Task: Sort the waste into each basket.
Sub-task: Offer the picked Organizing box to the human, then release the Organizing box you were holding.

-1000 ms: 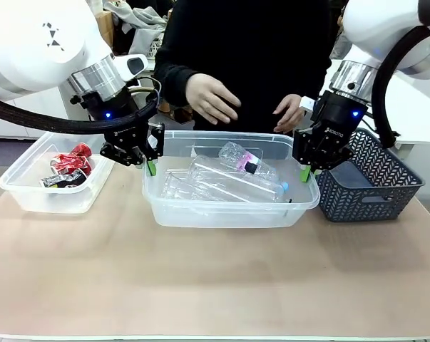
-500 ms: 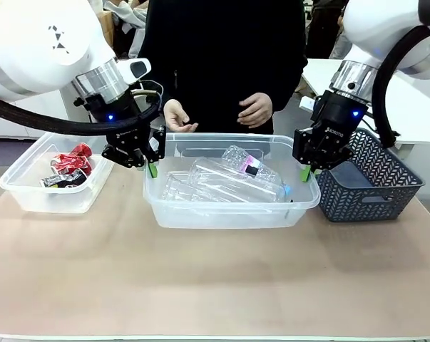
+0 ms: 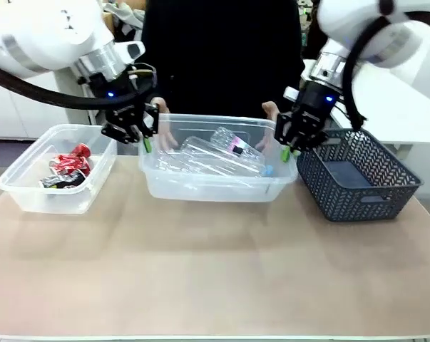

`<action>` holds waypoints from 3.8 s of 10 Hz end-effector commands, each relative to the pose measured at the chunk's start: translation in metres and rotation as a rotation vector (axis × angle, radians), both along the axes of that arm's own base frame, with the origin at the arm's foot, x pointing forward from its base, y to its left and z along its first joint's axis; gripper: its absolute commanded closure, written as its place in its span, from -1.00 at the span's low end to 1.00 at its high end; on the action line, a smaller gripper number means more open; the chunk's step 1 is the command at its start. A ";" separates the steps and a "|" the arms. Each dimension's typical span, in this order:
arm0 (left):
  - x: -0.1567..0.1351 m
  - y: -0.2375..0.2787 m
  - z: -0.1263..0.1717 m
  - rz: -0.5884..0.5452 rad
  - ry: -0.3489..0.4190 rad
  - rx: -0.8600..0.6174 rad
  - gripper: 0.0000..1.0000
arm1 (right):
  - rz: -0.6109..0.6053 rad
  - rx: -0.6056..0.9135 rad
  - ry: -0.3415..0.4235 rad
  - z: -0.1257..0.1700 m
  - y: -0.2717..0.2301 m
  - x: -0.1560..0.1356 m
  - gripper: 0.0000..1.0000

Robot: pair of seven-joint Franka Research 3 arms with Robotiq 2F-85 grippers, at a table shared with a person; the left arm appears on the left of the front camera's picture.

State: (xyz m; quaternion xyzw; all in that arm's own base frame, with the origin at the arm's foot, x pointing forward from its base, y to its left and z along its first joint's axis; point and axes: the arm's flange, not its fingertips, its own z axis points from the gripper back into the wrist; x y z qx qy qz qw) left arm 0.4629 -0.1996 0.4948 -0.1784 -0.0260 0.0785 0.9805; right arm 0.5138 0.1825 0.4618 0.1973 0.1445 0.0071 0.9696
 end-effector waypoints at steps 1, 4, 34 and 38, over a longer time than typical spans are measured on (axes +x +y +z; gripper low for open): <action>0.023 0.000 -0.004 0.002 0.014 -0.081 0.89 | -0.011 -0.010 0.069 -0.008 0.005 0.022 0.83; 0.043 0.011 -0.023 0.071 0.103 -0.127 0.89 | -0.083 -0.001 0.107 -0.030 -0.003 0.030 0.83; -0.146 0.141 0.034 -0.549 -0.130 -0.877 -1.00 | -0.330 0.695 -0.263 0.098 -0.151 -0.190 -1.00; -0.168 0.141 0.053 -0.537 -0.246 -0.875 -1.00 | -0.356 0.685 -0.253 0.115 -0.158 -0.198 -1.00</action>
